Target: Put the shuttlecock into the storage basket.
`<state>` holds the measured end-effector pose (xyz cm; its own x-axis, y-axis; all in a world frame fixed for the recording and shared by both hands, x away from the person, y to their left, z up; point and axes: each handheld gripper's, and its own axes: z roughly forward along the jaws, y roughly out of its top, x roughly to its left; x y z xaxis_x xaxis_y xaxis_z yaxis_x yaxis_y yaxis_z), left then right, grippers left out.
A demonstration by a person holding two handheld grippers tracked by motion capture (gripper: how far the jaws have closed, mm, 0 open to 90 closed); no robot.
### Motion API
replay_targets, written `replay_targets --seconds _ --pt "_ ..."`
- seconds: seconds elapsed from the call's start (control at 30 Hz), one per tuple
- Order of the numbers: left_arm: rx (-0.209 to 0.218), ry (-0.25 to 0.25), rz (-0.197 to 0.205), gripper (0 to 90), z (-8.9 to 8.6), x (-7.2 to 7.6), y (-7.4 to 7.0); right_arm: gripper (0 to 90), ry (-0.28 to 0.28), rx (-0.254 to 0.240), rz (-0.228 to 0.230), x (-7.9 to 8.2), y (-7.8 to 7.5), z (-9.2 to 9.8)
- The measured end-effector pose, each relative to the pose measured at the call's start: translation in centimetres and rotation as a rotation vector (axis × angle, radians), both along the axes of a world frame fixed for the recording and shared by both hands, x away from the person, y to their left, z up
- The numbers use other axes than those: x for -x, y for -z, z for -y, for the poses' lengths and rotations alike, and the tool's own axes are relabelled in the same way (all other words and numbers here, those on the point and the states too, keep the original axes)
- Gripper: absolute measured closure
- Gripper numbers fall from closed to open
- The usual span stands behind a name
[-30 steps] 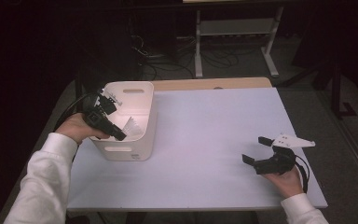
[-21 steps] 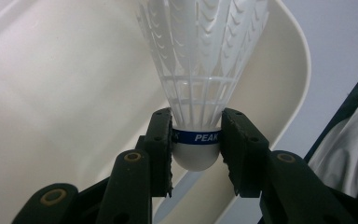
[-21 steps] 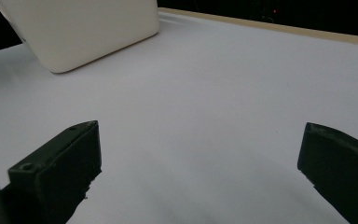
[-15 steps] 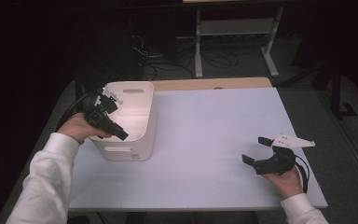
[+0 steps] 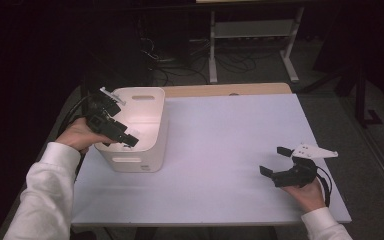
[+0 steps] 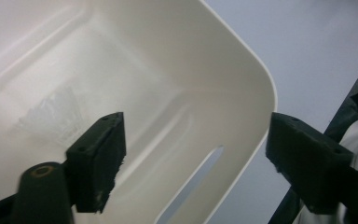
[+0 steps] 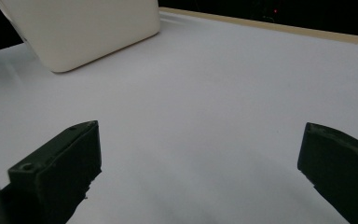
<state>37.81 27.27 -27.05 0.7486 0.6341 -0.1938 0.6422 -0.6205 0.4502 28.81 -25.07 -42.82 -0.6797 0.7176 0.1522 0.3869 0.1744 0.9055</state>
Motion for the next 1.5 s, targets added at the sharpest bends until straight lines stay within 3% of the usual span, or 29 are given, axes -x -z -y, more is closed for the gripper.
replay_targets --seconds 0.13,0.23,0.37,0.63,1.03,1.17,1.23,1.5 --pt "0.010 -0.007 0.014 9.9 0.0 0.2 -0.3 0.0 0.000 0.001 -0.001 0.0 0.0 0.0" --pt "-0.017 -0.007 0.032 0.0 -0.1 0.2 -0.5 0.0 -0.001 0.000 -0.003 0.0 0.0 0.0" --pt "0.029 -0.031 0.051 0.0 -0.3 0.3 -0.9 0.0 -0.001 0.001 -0.005 0.0 0.0 -0.1" --pt "0.062 -0.043 0.097 0.0 -0.5 0.8 -1.7 0.0 -0.001 0.002 -0.002 0.0 0.0 -0.1" --pt "0.105 -0.026 0.170 0.0 -1.1 2.1 -2.8 0.0 -0.001 0.001 0.000 0.0 0.0 -0.1" --pt "0.097 0.001 0.181 0.0 -1.1 2.6 -2.9 0.0 -0.002 0.003 0.000 0.0 0.0 -0.1" --pt "0.126 -0.016 0.192 0.0 -1.0 2.9 -2.9 0.0 -0.002 0.002 0.000 0.0 0.0 -0.1" --pt "0.162 -0.007 0.241 0.0 -1.5 3.7 -3.0 0.0 -0.003 0.003 0.002 0.0 0.0 -0.1"
